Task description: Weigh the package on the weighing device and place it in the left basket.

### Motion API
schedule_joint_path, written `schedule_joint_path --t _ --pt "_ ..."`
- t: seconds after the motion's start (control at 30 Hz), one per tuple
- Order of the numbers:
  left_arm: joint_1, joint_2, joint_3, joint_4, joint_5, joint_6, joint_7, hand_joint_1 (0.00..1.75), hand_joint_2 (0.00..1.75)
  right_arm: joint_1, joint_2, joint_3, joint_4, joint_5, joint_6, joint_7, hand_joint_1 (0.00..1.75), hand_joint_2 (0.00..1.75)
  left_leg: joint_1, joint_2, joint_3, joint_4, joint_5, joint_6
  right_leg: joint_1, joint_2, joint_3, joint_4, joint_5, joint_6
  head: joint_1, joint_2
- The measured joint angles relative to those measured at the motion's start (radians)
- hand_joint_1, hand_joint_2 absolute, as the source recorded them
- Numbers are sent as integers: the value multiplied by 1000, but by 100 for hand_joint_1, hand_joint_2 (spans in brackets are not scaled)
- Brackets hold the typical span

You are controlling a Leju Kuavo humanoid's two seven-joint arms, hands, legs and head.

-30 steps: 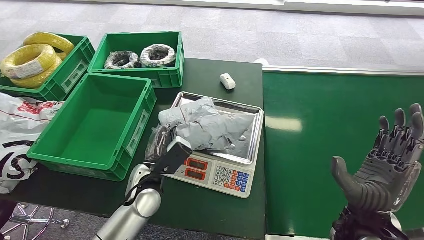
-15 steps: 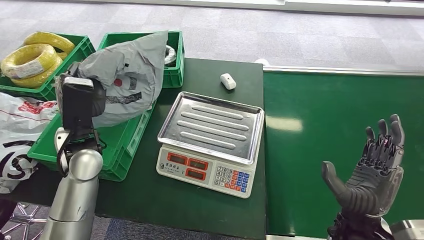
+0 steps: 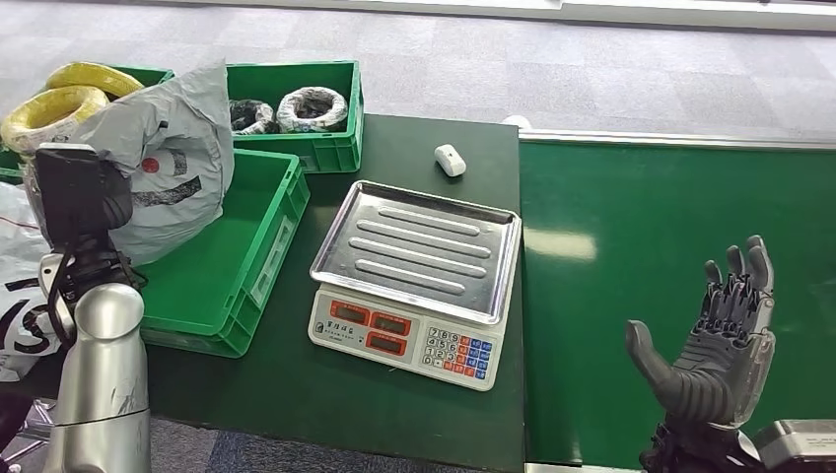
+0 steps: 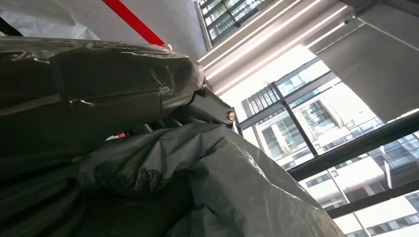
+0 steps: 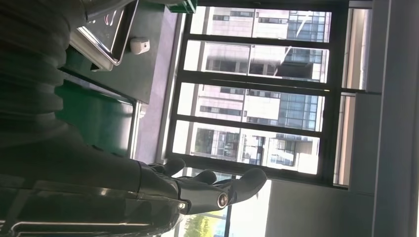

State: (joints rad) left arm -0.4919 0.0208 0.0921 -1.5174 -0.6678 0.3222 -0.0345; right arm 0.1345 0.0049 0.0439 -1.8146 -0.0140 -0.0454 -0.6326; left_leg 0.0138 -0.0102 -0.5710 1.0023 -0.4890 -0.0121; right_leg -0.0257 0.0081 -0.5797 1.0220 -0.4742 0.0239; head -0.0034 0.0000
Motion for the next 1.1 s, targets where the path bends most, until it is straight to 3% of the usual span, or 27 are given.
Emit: schedule_joint_path --t 0.03,0.33,0.47,0.57,0.8,0.97,1.1 --pt "-2 5 7 15 -14 -2 9 150 175 -2 0 0 3 -2 0 1 0 175 0 0 0 0 0 0 0 0 0 0 0 0 0 0" --pt "-21 48 52 184 -66 -4 38 150 175 -23 0 0 34 -13 -1 7 0 175 0 0 0 0 1 0 0 0 0 0 0 0 0 0" --pt "-29 54 57 210 -69 -5 40 3 175 -26 1 0 42 -13 -1 7 0 175 0 0 0 0 0 0 0 0 0 0 0 0 0 0" --pt "-41 60 57 236 -76 -43 62 0 175 -29 2 0 46 -16 -3 10 0 175 0 0 0 0 0 0 0 0 0 0 0 0 0 0" --pt "-127 81 56 440 11 -287 60 0 175 -55 4 0 63 -27 -3 35 0 175 0 1 1 0 2 0 0 0 0 0 1 -2 0 0" --pt "-183 103 51 523 13 -357 95 0 175 -66 4 0 79 -32 -21 40 0 175 0 2 1 0 2 -1 0 1 -1 0 2 -2 0 0" --pt "-202 131 53 533 56 -425 100 0 0 -60 1 -7 85 -53 -37 40 0 175 0 2 0 0 2 -1 0 1 -1 1 2 -2 0 0"
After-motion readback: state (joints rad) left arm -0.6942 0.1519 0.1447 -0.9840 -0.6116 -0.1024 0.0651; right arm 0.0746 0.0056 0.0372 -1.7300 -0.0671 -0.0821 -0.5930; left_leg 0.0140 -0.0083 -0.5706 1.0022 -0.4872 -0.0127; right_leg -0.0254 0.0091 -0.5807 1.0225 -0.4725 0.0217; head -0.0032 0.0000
